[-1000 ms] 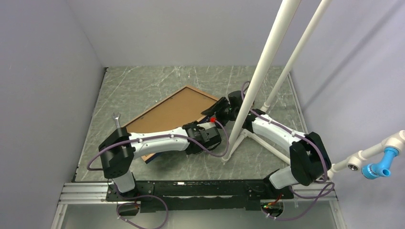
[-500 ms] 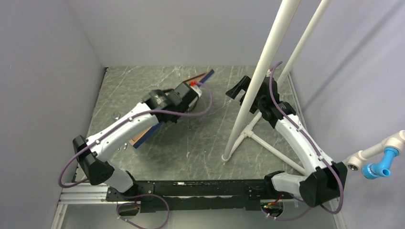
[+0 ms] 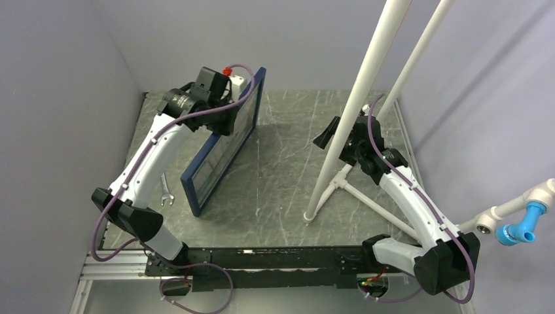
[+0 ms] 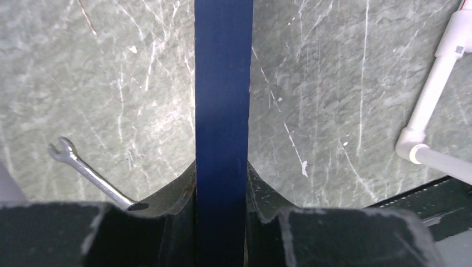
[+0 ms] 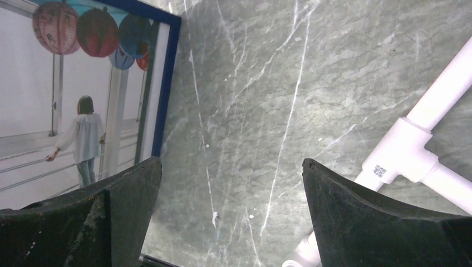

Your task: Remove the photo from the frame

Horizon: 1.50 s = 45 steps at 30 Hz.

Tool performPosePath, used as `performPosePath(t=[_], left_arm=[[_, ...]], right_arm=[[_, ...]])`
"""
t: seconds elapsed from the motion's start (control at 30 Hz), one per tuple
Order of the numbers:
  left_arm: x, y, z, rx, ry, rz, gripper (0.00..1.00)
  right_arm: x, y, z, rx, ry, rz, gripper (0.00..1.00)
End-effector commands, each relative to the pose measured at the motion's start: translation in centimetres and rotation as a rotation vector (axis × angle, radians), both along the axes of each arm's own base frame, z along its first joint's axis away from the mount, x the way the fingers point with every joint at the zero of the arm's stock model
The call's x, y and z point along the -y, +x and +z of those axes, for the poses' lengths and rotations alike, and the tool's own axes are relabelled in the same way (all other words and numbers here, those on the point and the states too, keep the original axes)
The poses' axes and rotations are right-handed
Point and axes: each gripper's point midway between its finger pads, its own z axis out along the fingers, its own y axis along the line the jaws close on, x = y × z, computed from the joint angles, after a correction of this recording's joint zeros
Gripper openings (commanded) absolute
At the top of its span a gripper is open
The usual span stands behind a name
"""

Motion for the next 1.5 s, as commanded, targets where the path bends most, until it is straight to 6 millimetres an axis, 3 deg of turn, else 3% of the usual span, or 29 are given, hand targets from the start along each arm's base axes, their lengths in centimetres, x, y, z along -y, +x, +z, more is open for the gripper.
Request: performPosePath(t=[0.0,0.3,0.57,0.7,0.9,1.13,1.23,1.47], left_arm=[[1.4,0.4,-0.8,-0.087,-0.252,0.023,0.0],[-2.2,3.3,-1.0,-0.133,-0.383,0.086,0.0],[-6.7,4.9,-2.5,-0.151,-0.661,0.222,0.0],[-9.2,5.0,-3.4,-0.165,-0.704,0.299,0.0],[-11.1,4.7,-5.0,-0.185,-0.714,0.377,0.0],[-14.2,4.8,-5.4,-0.148,-0.821,0.504,0.0],[-14.8,4.6,-5.7,-0.151,-0.871,0.532,0.0],[-14.2,3.9,-7.6,-0.162,-0.955,0.568,0.0]], right_arm=[[0.8,-0.4,-0.1,0.018,-0.037,-0.015,0.97],[0.6,-0.5,-0.9,-0.004,-0.036,-0.006,0.97],[0.8,-0.7,-1.4,-0.011,-0.045,-0.01,0.97],[0.7,-0.7,-1.9,-0.02,-0.046,-0.005,0.97],[0.5,-0.6,-2.4,-0.03,-0.04,0.002,0.97],[0.6,-0.6,-2.5,-0.032,-0.049,0.002,0.97],[0.5,-0.5,-2.6,-0.035,-0.048,0.002,0.97],[0.5,-0.5,-3.4,-0.051,-0.052,0.004,0.97]])
